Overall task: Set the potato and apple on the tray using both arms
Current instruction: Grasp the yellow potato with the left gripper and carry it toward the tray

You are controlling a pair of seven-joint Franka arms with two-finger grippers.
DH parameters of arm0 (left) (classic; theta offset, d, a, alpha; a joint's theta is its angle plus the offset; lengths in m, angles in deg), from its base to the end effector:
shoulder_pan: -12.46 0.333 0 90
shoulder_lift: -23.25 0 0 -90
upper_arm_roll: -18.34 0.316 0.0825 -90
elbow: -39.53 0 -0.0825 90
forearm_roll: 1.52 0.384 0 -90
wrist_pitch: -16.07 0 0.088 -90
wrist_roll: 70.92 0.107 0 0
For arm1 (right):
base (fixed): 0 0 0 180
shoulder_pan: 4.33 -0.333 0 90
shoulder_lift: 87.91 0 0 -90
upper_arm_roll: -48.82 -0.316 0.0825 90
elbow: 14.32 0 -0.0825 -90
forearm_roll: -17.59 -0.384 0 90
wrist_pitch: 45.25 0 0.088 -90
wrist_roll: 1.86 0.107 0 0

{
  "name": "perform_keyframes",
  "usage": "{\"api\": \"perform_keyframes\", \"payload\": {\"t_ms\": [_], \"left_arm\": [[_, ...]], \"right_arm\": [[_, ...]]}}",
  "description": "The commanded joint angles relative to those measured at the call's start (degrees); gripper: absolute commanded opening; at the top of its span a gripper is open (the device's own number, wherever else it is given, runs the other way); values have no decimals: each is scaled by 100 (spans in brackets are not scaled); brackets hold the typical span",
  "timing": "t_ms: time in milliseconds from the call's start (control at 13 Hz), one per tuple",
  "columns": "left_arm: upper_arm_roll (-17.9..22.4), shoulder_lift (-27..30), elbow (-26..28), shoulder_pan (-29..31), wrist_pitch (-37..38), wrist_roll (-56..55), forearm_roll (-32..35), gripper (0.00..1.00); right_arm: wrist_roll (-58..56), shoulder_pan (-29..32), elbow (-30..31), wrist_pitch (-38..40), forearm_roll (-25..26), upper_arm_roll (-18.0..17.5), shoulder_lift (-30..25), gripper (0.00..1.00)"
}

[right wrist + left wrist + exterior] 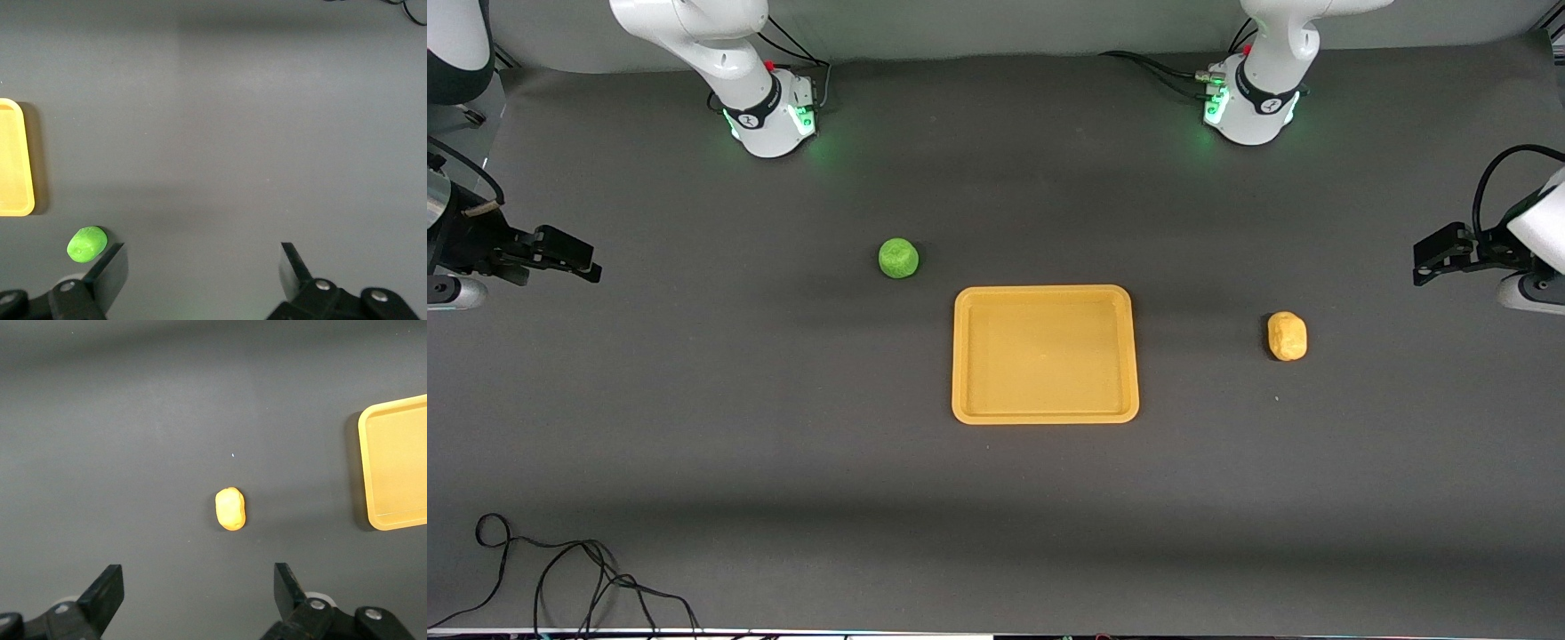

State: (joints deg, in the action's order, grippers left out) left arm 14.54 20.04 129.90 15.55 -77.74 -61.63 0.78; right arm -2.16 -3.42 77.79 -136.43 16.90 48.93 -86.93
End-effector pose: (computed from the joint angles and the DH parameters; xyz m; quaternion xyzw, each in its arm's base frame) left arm 0.5769 -0.0021 0.5957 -0.9959 0.0884 -0.0007 0.0183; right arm 0.5601 -0.0087 0.5994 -0.9998 0.0065 0.0166 0.0062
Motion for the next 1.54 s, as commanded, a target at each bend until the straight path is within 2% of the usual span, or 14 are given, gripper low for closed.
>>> {"api": "perform_keyframes", "payload": {"t_ms": [0, 154, 308, 385, 538, 769, 846, 1077, 1154, 1231, 1308, 1385, 1462], "left_arm": [[11, 136, 165, -1, -128, -67, -106, 100], [20, 145, 218, -1, -120, -67, -107, 100], [20, 127, 664, 8, -268, -58, -115, 100], [20, 84, 1153, -53, -583, -58, -133, 100], [11, 101, 2444, -54, -2090, -58, -124, 99], [20, -30, 3835, 8, -3508, -198, -142, 100], [20, -205, 4091, 16, -3895, -251, -142, 100], [20, -1250, 4103, 8, -4469, -42, -124, 99], [20, -1453, 4103, 16, -4601, 116, -124, 92], [28, -1533, 4077, 25, -4611, 222, -116, 75], [29, -1569, 4015, 60, -4655, 414, -116, 69], [29, -1682, 3919, 147, -4768, 547, -124, 58], [20, -1744, 3814, 157, -4822, 557, -124, 37]], "right_arm": [[-128, -55, -70, 57, 52, 51, 25, 100], [-75, -64, -79, 57, 61, 51, 25, 100], [-75, -64, -79, 48, 61, 59, 25, 100], [-75, -64, -79, 48, 61, 51, 25, 100], [-110, -64, -79, 48, 61, 51, 16, 100], [-102, -82, -61, 39, 52, 33, 16, 100], [-58, -117, -9, 39, 43, 7, -1, 100], [729, -704, 482, -40, -1, 24, -290, 100], [1116, -993, 736, -66, -1, 24, -465, 100], [1390, -1318, 1078, -232, -1, 24, -737, 100], [1671, -1565, 1525, -459, -1, 24, -1044, 100], [1917, -1845, 1991, -671, -1, 24, -1360, 100], [2268, -2162, 2439, -890, -1, 24, -1624, 100]]}}
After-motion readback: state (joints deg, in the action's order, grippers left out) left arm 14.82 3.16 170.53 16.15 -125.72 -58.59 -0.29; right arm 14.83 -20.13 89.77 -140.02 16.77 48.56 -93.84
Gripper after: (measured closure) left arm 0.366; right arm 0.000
